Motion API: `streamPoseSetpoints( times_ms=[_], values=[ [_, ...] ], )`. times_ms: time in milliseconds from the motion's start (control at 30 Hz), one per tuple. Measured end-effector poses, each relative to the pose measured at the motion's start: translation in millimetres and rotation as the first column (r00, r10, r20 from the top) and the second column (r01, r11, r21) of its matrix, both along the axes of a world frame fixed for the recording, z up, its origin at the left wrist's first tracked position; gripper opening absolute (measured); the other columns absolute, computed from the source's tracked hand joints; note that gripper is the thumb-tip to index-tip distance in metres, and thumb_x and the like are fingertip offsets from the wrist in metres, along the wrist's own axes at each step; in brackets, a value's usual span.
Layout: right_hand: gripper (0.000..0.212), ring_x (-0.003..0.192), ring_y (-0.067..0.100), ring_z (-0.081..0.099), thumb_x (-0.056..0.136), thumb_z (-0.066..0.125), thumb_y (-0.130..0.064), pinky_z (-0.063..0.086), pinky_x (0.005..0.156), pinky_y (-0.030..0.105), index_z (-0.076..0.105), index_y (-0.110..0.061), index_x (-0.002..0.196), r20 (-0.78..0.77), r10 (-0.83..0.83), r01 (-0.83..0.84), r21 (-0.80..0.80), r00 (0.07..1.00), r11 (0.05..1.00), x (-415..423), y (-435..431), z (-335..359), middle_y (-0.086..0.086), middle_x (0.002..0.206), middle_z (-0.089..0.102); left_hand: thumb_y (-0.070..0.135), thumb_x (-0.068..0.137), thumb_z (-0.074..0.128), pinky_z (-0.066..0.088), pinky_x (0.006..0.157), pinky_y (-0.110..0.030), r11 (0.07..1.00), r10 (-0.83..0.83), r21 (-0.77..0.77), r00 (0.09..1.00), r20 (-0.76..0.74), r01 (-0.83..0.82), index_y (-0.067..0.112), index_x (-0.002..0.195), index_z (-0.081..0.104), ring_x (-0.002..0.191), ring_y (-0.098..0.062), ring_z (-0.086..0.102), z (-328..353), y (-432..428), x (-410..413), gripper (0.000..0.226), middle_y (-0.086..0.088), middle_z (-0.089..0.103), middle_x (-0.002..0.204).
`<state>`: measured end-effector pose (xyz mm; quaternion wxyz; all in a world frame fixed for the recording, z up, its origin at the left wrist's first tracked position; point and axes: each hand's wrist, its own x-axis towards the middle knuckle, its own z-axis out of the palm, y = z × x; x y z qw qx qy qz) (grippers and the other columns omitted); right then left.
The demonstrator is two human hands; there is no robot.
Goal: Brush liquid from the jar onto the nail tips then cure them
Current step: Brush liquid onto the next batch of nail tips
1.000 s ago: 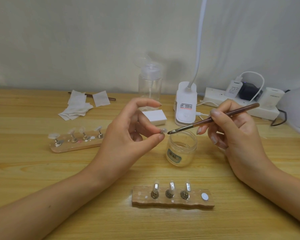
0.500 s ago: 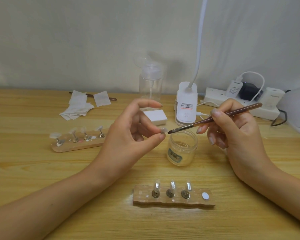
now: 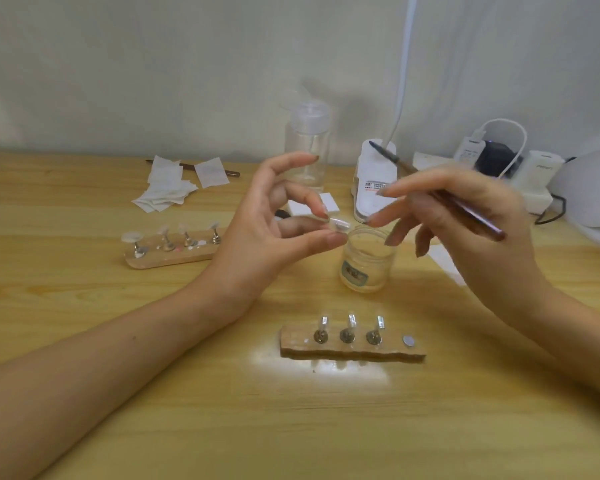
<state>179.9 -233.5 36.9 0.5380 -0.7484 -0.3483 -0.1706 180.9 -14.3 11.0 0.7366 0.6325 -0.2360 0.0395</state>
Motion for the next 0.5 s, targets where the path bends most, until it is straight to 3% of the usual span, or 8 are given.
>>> streamPoseSetpoints(
  times_ms=[67, 200, 267, 367, 500],
  values=[
    [0.012, 0.087, 0.019, 0.073, 0.095, 0.062, -0.005, 0.055, 0.061, 0.025, 0.062, -0.003, 0.106, 0.013, 0.023, -0.022, -0.108, 1.0, 0.994, -3.0, 5.5, 5.9, 0.001, 0.099, 0.075, 0.008, 0.073, 0.081, 0.055, 0.084, -0.024, 0.997, -0.078, -0.013, 0.997, -0.012, 0.077, 0.02, 0.142, 0.04, 0.078, -0.011, 0.071, -0.2, -0.6, -1.1, 0.082, 0.006, 0.061, 0.09],
    [0.021, 0.104, 0.016, 0.069, 0.088, 0.07, -0.008, 0.058, 0.068, 0.037, 0.05, -0.007, 0.093, -0.021, 0.085, -0.087, -0.213, 0.996, 0.973, -11.8, 14.2, 14.1, -0.001, 0.101, 0.071, 0.002, 0.076, 0.077, 0.057, 0.082, -0.03, 0.988, -0.152, -0.028, 0.988, -0.036, 0.151, 0.018, 0.141, 0.04, 0.077, -0.008, 0.069, 0.2, -0.5, -3.3, 0.077, 0.005, 0.058, 0.087],
    [0.026, 0.104, 0.014, 0.068, 0.087, 0.072, -0.008, 0.057, 0.068, 0.04, 0.046, -0.01, 0.09, -0.051, 0.081, -0.09, -0.21, 0.995, 0.973, -15.3, 17.6, 17.0, 0.001, 0.1, 0.071, 0.001, 0.076, 0.076, 0.056, 0.082, -0.037, 0.989, -0.15, -0.025, 0.988, -0.042, 0.149, 0.019, 0.138, 0.041, 0.075, -0.008, 0.067, 1.1, -0.2, -4.4, 0.074, 0.004, 0.057, 0.086],
    [0.03, 0.1, 0.013, 0.068, 0.084, 0.075, -0.016, 0.053, 0.066, 0.044, 0.046, -0.013, 0.089, -0.094, 0.065, -0.082, -0.189, 0.993, 0.979, -20.1, 22.4, 20.8, 0.011, 0.098, 0.067, 0.001, 0.076, 0.076, 0.051, 0.067, -0.023, 0.987, -0.156, -0.033, 0.987, -0.04, 0.155, 0.017, 0.137, 0.042, 0.067, -0.005, 0.062, 1.8, -0.6, -6.6, 0.071, 0.002, 0.056, 0.084],
    [0.032, 0.092, 0.021, 0.067, 0.085, 0.077, -0.018, 0.046, 0.062, 0.053, 0.045, -0.017, 0.087, -0.108, 0.035, -0.054, -0.181, 0.994, 0.982, -25.0, 26.1, 22.7, 0.012, 0.094, 0.066, 0.0, 0.075, 0.073, 0.048, 0.06, -0.019, 0.985, -0.166, -0.052, 0.985, -0.038, 0.164, 0.017, 0.137, 0.041, 0.064, -0.005, 0.059, 2.7, -1.0, -10.0, 0.071, 0.001, 0.054, 0.083]
  ],
)
